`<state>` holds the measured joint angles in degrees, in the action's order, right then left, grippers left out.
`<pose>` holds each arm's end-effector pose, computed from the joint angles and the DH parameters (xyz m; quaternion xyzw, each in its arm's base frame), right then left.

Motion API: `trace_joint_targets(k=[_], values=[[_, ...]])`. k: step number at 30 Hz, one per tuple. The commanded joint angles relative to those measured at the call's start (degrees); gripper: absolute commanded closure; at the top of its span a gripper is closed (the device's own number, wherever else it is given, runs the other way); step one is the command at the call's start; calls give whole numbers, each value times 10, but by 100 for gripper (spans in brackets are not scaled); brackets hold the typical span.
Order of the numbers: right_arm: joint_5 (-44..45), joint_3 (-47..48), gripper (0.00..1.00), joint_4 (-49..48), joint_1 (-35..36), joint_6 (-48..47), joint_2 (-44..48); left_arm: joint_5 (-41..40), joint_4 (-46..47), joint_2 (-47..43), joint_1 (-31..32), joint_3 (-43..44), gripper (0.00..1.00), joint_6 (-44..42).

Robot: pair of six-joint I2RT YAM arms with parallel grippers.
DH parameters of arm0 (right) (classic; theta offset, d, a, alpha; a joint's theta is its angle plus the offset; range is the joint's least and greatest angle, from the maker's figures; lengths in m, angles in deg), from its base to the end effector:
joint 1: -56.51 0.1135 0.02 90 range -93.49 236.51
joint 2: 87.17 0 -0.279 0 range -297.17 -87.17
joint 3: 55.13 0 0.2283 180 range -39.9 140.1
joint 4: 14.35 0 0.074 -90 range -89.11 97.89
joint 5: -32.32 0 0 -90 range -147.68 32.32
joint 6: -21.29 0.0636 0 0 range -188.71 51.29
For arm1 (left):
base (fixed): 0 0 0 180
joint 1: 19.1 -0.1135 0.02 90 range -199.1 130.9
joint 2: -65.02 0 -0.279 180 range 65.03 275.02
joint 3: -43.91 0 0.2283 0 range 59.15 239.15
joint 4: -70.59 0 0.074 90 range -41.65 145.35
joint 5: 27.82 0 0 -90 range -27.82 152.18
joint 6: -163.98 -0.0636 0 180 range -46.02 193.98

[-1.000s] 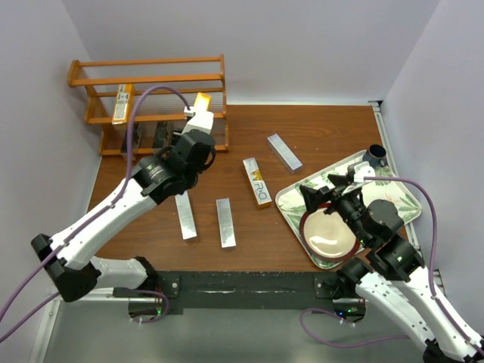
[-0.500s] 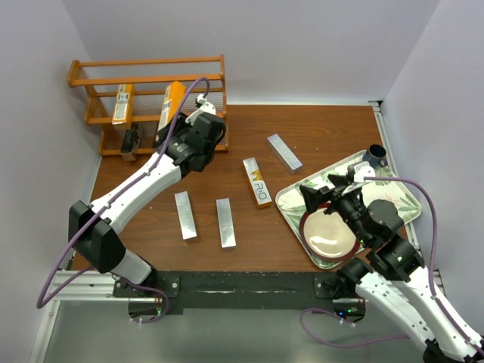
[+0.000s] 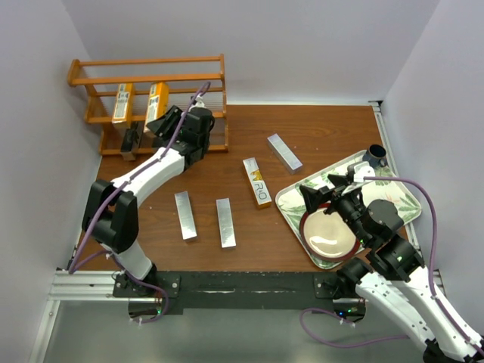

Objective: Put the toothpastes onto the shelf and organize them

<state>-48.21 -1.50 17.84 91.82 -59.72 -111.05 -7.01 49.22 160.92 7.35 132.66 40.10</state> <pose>0.0874 0.0491 0.3339 -0.1082 0.7136 0.2048 0.6611 0.3489 -0.1072 0.3165 0.1046 0.7575 0.5142 0.3883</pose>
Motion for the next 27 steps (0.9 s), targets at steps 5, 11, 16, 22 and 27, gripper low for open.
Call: trace_joint_targets(k=[5,11,16,22,27], values=[[0,22,1,-3,3,-6,-2,-7,135,38,-46,11,82,-94],[-1,22,1,-3,3,-7,-3,-13,101,49,-47,22,82,-99],[-1,21,1,-5,3,-6,-2,19,50,16,-46,8,82,-58],[-3,21,1,-5,3,-5,-1,14,76,46,-47,36,81,-92],[-2,21,1,-4,3,-6,0,6,126,88,-56,76,81,-152]])
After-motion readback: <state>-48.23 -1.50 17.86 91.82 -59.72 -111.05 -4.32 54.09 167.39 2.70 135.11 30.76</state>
